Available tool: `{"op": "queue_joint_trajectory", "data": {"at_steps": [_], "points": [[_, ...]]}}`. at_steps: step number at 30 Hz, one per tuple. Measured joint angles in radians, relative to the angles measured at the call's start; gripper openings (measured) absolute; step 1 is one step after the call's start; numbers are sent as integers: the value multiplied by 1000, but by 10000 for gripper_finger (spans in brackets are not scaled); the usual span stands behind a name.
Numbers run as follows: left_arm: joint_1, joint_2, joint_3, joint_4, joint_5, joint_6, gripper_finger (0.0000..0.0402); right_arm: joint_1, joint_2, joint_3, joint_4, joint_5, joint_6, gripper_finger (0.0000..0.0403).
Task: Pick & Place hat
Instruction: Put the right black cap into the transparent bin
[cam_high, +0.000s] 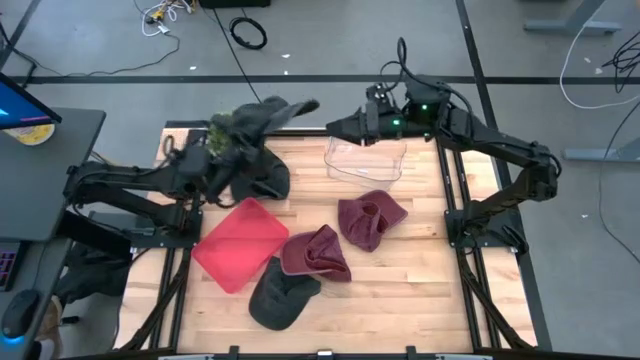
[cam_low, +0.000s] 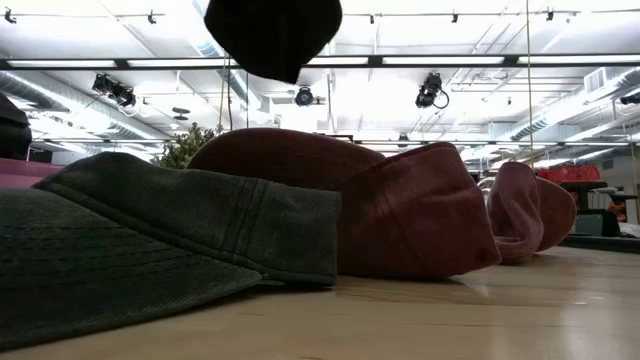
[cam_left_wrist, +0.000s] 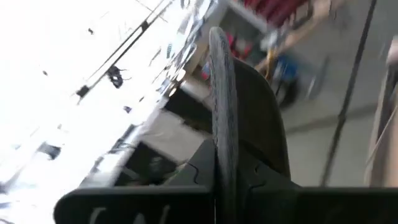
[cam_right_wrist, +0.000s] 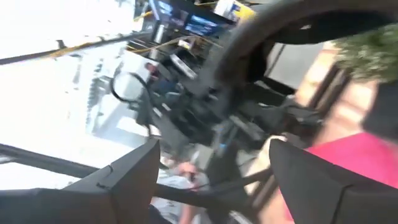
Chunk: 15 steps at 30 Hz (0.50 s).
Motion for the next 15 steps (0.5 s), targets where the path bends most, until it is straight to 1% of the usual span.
{"op": "queue_joint_trajectory", "data": {"at_steps": [3, 6, 10, 12, 15], "points": [[-13, 55, 0, 33, -44, 150, 12, -12, 23, 0, 21, -4, 42, 293], [-29, 105, 0, 71, -61, 248, 11, -30, 56, 0, 16, -26, 65, 290], [-57, 150, 0, 156, -64, 333, 11, -51, 90, 0, 15, -33, 87, 290], [-68, 162, 0, 201, -90, 369, 11, -63, 104, 0, 12, -22, 93, 290], [-78, 165, 0, 206, -99, 376, 11, -82, 108, -2, 1, 2, 108, 284]]}}
